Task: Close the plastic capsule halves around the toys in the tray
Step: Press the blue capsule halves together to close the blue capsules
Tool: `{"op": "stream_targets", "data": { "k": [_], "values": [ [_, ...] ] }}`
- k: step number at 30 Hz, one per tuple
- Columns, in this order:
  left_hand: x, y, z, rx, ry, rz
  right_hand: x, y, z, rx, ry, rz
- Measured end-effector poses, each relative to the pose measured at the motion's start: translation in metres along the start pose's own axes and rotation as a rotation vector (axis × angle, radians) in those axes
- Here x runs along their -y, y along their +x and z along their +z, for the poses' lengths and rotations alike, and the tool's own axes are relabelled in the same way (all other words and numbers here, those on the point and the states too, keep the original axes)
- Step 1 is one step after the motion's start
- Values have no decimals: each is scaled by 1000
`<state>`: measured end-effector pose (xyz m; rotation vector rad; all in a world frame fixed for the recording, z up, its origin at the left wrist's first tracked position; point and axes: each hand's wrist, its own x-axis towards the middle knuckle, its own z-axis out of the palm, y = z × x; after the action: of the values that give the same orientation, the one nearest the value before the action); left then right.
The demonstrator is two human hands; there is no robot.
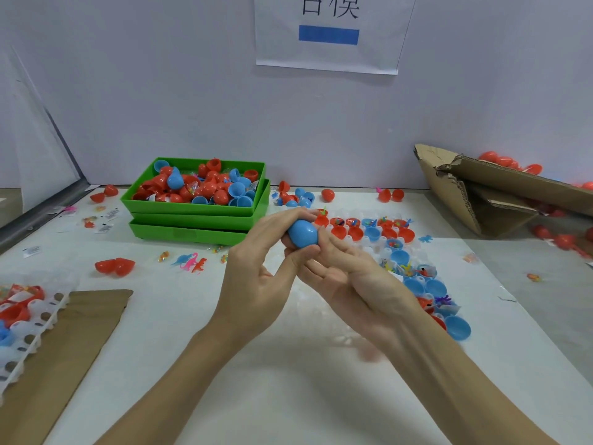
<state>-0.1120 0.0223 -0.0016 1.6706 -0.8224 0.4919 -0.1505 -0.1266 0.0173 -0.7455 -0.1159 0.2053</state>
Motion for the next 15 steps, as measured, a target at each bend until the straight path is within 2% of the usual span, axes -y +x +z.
{"op": "stream_targets", "data": {
  "k": [5,10,15],
  "values": [
    [3,1,-2,10,7,-4,0,-1,2,-55,-10,-5],
    [5,1,2,107,-67,-127,-5,2,1,-92,-71,-91],
    [4,3,4,148,-423,-350,-5,4,-1,-181,-263,-289]
  ]
}}
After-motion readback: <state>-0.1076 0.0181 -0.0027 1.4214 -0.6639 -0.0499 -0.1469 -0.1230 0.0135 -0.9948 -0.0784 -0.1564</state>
